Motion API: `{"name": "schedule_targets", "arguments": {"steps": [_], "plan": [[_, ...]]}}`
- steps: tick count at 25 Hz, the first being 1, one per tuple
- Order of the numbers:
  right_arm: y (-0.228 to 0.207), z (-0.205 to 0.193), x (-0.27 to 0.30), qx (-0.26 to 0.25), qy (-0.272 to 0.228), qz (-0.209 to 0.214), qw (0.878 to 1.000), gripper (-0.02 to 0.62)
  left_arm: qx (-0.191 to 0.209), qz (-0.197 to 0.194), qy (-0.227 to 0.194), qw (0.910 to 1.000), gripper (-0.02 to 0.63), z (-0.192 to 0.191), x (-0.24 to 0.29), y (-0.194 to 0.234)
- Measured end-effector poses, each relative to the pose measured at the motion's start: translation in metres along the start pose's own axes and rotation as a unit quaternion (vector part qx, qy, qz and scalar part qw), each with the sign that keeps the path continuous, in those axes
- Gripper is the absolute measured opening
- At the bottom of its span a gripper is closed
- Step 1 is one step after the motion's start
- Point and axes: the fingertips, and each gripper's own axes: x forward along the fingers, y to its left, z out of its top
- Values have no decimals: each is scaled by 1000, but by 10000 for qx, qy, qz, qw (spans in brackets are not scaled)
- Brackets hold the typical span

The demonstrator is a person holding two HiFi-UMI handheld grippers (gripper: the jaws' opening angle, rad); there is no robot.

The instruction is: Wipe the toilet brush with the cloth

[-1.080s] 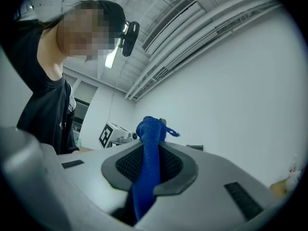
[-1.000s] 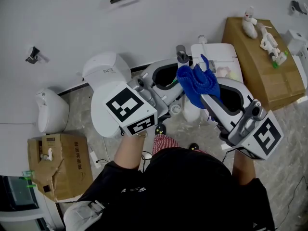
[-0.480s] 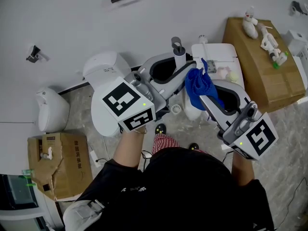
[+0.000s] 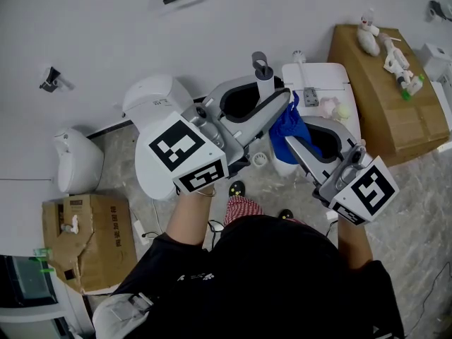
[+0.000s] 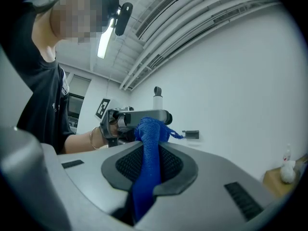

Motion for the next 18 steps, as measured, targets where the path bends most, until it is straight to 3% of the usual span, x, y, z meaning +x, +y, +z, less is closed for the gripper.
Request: {"name": "schedule_targets", "arguments": {"steps": [18], "plan": [[-5, -28, 5, 235, 216, -68, 9995, 63, 131, 49, 46, 9999, 91, 2, 4, -1]]}}
